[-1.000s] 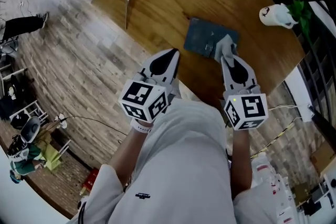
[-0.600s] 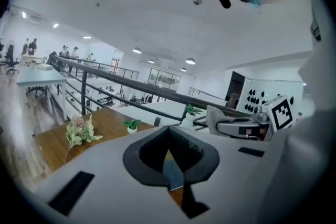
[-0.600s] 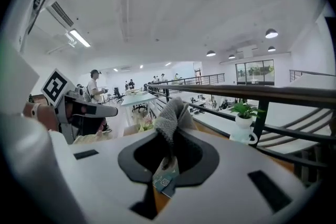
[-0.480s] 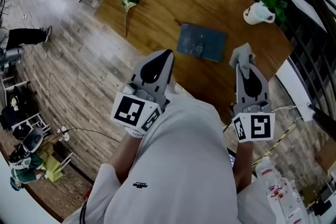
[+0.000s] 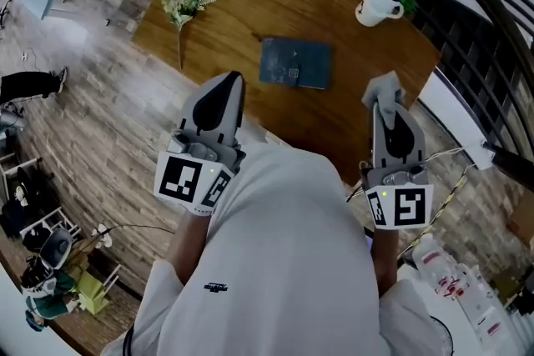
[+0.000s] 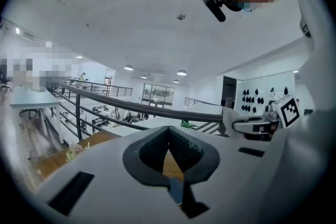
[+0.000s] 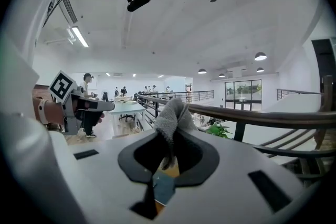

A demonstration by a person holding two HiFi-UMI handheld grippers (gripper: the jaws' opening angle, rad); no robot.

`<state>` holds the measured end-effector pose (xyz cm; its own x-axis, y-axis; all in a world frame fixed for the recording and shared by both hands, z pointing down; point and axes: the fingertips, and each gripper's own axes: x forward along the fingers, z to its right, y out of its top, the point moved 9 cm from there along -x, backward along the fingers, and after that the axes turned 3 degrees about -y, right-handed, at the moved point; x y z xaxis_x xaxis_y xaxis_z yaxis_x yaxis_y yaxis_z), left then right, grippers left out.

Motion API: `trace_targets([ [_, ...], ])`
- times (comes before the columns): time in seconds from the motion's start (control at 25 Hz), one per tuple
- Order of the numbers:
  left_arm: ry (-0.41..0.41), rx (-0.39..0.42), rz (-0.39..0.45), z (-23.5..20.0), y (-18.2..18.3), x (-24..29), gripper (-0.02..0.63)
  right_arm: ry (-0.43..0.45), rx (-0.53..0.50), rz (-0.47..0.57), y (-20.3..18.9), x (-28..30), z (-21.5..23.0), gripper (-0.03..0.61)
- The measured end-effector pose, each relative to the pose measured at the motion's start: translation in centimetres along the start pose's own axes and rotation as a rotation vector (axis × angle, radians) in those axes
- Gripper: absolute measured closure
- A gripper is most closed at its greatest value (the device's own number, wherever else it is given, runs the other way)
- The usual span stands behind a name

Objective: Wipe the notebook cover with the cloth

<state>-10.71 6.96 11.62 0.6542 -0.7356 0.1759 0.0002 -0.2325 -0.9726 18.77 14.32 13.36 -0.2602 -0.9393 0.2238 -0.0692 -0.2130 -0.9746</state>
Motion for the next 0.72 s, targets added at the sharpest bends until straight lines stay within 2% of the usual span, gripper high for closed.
trace_targets([
  [0.32, -0.030, 0.005, 0.014, 0.4, 0.6, -0.5, 0.595, 0.001, -0.018, 0.025, 1.2, -1.3, -0.2, 0.541],
  [0.72, -0.097, -0.011, 0.007, 2.5, 0.3, -0.5, 0.595, 0.068, -0.041, 0.013, 1.4, -1.3, -2.1, 0.544],
])
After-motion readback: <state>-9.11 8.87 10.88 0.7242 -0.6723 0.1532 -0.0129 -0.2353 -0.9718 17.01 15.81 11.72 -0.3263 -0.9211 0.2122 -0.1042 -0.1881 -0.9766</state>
